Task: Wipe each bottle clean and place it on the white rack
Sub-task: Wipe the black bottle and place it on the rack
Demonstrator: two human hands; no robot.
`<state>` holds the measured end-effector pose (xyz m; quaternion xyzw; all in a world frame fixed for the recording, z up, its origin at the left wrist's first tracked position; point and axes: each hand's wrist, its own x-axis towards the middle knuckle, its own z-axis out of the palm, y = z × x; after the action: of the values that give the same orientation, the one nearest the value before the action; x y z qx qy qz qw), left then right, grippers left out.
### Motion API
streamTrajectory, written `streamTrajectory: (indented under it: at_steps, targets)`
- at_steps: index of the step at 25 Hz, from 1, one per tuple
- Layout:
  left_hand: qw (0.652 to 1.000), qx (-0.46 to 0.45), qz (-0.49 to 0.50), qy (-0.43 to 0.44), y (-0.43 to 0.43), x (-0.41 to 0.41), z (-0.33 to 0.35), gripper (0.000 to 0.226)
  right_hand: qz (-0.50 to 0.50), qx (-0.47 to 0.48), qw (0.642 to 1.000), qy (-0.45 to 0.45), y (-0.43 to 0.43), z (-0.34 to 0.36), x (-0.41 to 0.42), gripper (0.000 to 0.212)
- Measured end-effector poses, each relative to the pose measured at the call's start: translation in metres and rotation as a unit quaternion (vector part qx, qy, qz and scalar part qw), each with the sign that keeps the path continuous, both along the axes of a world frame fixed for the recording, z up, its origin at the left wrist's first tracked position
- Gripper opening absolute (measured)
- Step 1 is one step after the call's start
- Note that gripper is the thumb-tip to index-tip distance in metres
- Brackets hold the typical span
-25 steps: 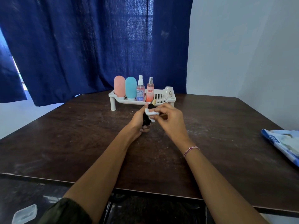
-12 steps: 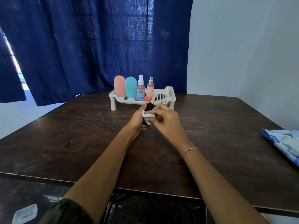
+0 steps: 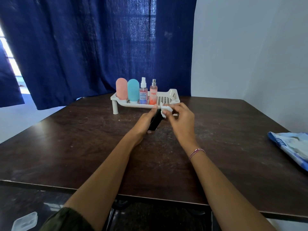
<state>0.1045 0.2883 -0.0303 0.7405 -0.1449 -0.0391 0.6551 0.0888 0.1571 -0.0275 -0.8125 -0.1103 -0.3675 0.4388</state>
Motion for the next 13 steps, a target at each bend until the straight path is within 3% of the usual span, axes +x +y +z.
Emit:
streamTrajectory:
  at_steps: [7, 13]
  targets:
    - [1.000, 0.006, -0.023, -0.008, 0.0011, -0.0002, -0.0005, 0.053, 0.017, 0.143, 0.987, 0.064, -0.0033, 0.0013, 0.0010, 0.033]
    - [1.000, -0.018, -0.008, -0.010, 0.0016, 0.0019, -0.0012, 0.055, 0.033, 0.157, 0.985, 0.065, -0.0027, 0.0004, 0.0005, 0.031]
